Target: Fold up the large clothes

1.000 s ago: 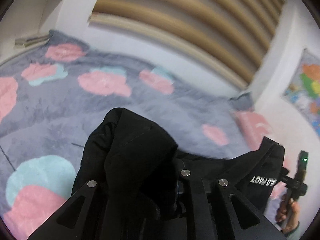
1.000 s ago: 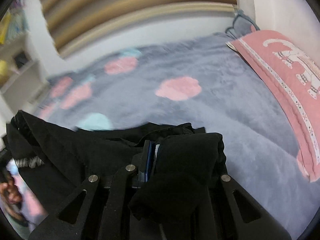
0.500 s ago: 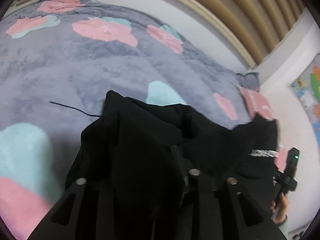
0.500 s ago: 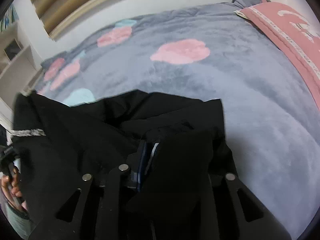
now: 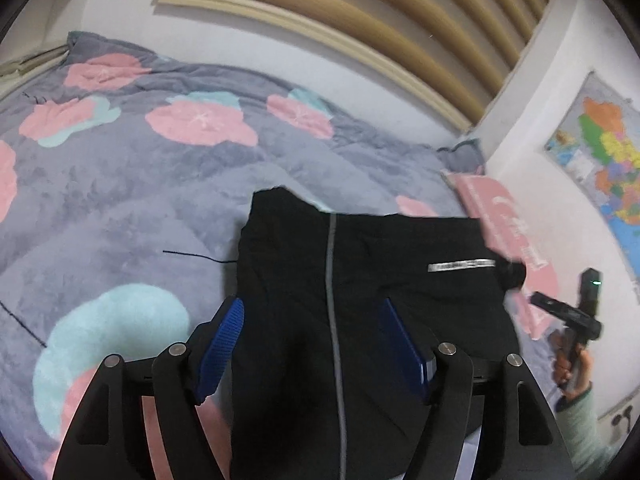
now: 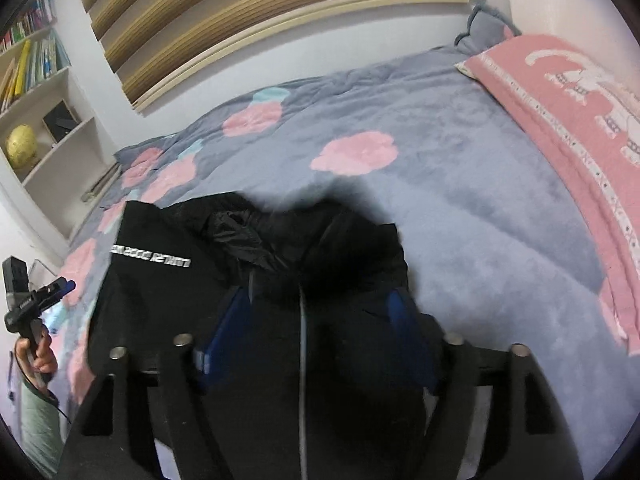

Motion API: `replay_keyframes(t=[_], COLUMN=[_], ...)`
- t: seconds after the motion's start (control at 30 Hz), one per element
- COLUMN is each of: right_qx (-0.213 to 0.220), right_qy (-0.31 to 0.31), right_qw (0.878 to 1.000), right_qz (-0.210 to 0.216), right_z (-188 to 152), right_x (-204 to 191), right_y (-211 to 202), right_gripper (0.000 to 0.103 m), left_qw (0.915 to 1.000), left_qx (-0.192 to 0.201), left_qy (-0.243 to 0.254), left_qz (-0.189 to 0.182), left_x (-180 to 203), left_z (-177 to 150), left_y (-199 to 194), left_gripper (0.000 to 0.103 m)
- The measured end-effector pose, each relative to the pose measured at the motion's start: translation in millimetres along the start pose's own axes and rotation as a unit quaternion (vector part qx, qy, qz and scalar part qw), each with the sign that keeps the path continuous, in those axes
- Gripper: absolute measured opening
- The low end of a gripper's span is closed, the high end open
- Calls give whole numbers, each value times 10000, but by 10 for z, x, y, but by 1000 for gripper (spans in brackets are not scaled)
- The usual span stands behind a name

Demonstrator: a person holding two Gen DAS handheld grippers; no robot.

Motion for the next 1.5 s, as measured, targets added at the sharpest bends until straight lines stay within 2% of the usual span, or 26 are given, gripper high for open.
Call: replay_keyframes(t=[0.07, 0.2, 0.37, 0.57, 0.6, 0.63, 0.67, 0.7, 0.73, 0.8, 0.87, 0.93, 1.03, 1.07, 1.17, 1.27, 1.37, 1.5], right_qx=[-20, 27, -160, -656, -632, -509, -362, -251, -78, 137, 397, 722, 1131, 1217, 1438, 1378, 1070, 314], right_qy=[-86, -288, -276, 177, 152, 32, -167, -298, -413, -551, -655, -717, -804, -846, -1062, -1145, -1099, -888], right_qw=[10000, 9994, 9994, 9961, 9958, 9970, 9986, 9991, 9991, 9982, 9962, 9930, 9875, 9856, 9773, 9741, 9744, 9778], right_qz=[-4, -194, -120, 560, 646, 590, 355, 164, -2, -214, -424, -606, -745, -811, -1138, -1377, -1643, -1871], right_z=[11, 89, 270, 348, 344, 348, 349, 346, 347, 348, 377, 474, 698, 771, 1042, 1252, 1345, 1213], right_x=[8, 74, 243, 357, 339, 301, 279, 261, 236, 197, 164, 133, 17, -39, -250, -379, -362, -121], right_y=[113, 397, 845, 1321, 1334, 1297, 1245, 1197, 1114, 952, 756, 489, 135, 63, -21, 130, 511, 1249], right_gripper=[78, 78, 78, 78, 68, 42, 35, 28, 18, 17, 16, 15, 14, 14, 14, 14, 14, 14], left_qw=[9994, 9987, 9968, 9912, 9910, 9923, 9944, 9962, 9965, 9973, 9980, 9983, 9955, 9949, 9922, 9865, 9830, 9826], left_qx=[-63, -100, -451, -900, -888, -812, -729, -720, -730, -517, -239, 238, 671, 721, 952, 1131, 1071, 595], left_qy=[12, -342, -662, -936, -946, -877, -740, -495, -389, -337, -362, -437, -658, -679, -116, 93, 3, -310], left_qz=[330, 377, 63, -265, -333, -309, -173, -1, 94, 399, 455, 318, 113, 177, 801, 1182, 1490, 1732], left_x=[-94, -338, -494, -554, -527, -490, -461, -401, -349, -293, -251, -169, -64, -31, 118, 166, 4, -425], left_z=[68, 211, 270, 259, 261, 270, 281, 278, 262, 268, 313, 435, 649, 705, 879, 998, 1068, 948], left_y=[214, 501, 752, 1118, 1148, 1159, 1148, 1126, 1094, 942, 746, 417, 76, 10, -94, -36, 238, 837], left_gripper=[73, 73, 73, 73, 73, 68, 53, 10, 8, 8, 8, 8, 8, 8, 8, 8, 8, 9])
Point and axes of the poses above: each gripper's, at about its wrist camera, not at the fingertips, and y roughly the way its jaws point, x to its right, z to its top, the point moved 7 cm from there along y, roughly the way its jaws point, and after that the axes turned 7 degrees about -z, right-handed, at the moved point
